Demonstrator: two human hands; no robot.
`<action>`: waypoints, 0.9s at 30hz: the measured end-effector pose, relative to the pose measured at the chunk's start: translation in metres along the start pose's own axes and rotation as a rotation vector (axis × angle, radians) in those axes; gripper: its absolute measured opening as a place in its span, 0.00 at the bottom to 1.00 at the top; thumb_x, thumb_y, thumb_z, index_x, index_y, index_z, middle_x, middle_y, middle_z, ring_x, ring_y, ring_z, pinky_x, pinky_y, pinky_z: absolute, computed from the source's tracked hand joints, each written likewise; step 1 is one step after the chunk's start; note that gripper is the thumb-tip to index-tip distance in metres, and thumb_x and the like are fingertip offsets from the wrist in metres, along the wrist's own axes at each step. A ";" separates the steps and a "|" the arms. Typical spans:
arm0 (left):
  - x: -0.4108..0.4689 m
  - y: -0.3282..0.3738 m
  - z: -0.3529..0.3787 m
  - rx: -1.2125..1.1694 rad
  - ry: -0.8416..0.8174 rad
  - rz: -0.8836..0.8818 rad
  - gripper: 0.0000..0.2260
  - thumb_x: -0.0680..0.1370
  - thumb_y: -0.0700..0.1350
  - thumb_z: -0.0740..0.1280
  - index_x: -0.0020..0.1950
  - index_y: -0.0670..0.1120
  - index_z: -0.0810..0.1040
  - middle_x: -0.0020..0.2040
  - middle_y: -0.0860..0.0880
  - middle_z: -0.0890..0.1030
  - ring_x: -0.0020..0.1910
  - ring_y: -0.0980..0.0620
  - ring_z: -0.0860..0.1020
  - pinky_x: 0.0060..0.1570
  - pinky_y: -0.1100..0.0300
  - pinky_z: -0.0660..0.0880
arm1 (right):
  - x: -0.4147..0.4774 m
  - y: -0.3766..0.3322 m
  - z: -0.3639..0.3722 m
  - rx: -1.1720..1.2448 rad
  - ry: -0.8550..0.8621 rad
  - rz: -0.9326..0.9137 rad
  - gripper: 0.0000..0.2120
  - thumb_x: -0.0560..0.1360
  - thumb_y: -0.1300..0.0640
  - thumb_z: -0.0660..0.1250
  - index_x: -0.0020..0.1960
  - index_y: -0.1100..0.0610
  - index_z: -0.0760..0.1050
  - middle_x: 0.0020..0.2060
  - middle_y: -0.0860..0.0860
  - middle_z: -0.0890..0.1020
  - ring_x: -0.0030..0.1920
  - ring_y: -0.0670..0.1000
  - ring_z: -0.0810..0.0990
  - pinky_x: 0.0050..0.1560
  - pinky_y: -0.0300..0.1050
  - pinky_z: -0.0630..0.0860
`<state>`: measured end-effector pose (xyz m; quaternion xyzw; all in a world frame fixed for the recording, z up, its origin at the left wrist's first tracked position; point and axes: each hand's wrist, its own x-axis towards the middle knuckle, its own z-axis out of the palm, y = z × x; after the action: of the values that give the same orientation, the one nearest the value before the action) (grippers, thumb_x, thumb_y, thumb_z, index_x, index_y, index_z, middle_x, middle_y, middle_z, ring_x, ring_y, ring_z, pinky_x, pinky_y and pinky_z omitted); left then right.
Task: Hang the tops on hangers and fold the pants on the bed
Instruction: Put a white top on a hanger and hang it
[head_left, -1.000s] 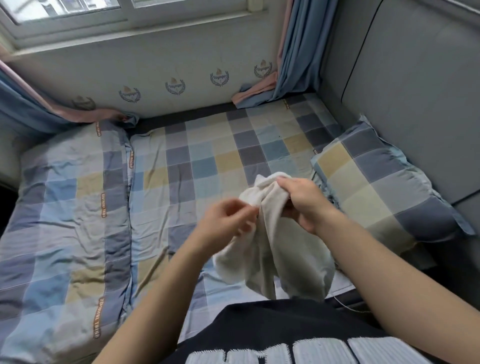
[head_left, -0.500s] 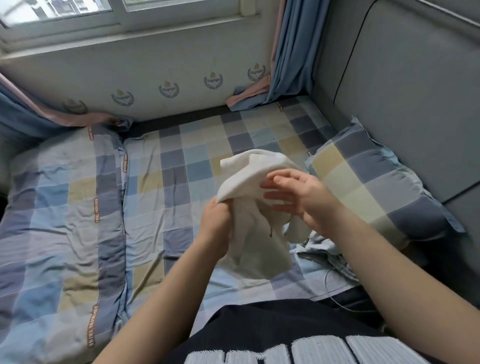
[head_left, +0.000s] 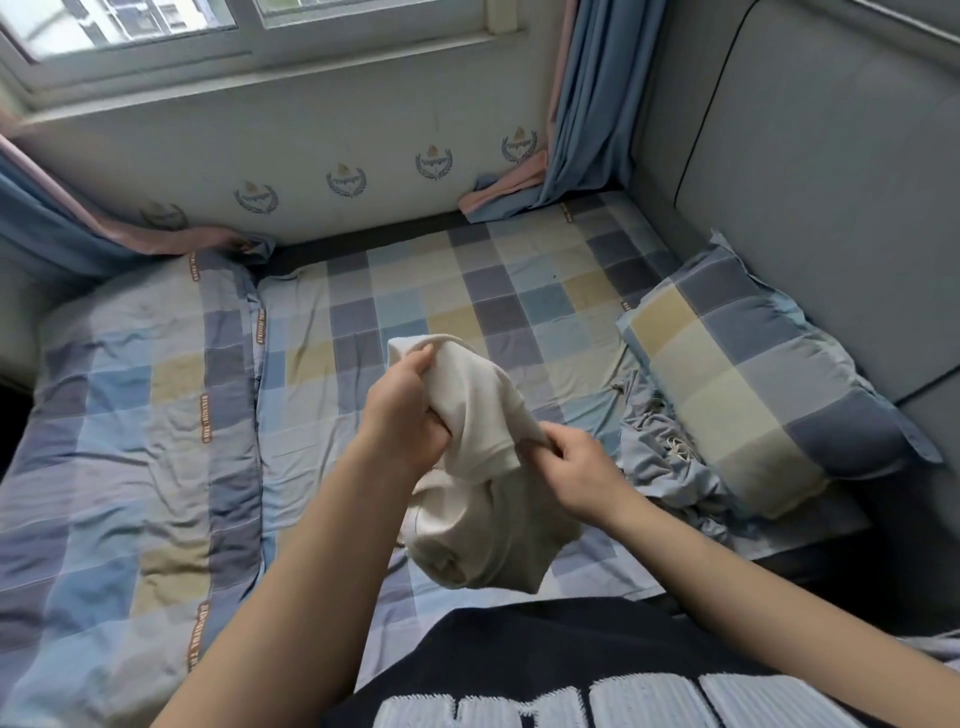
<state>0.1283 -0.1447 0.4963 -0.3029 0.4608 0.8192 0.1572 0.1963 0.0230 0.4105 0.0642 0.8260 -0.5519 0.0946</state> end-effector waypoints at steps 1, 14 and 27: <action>0.001 -0.001 -0.004 0.043 -0.027 0.030 0.14 0.82 0.47 0.66 0.62 0.39 0.79 0.57 0.42 0.83 0.54 0.45 0.83 0.43 0.56 0.82 | 0.002 -0.003 -0.001 0.146 0.026 0.048 0.09 0.82 0.58 0.64 0.49 0.62 0.80 0.43 0.62 0.83 0.44 0.52 0.78 0.46 0.49 0.74; 0.040 -0.080 -0.083 0.559 -0.125 -0.583 0.48 0.65 0.74 0.72 0.73 0.43 0.68 0.60 0.43 0.83 0.54 0.43 0.85 0.50 0.42 0.80 | 0.011 -0.014 -0.018 1.007 0.098 0.268 0.09 0.83 0.59 0.61 0.55 0.56 0.81 0.44 0.54 0.85 0.42 0.51 0.83 0.45 0.46 0.80; 0.061 -0.086 -0.021 0.445 -0.242 -0.512 0.05 0.79 0.43 0.68 0.49 0.42 0.79 0.36 0.47 0.82 0.34 0.52 0.82 0.38 0.60 0.81 | -0.026 0.004 -0.032 1.034 -0.071 0.269 0.17 0.76 0.55 0.66 0.62 0.60 0.80 0.60 0.65 0.81 0.59 0.65 0.78 0.66 0.69 0.70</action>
<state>0.1355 -0.1183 0.3923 -0.2677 0.5153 0.6627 0.4728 0.2193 0.0543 0.4253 0.1889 0.4270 -0.8717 0.1484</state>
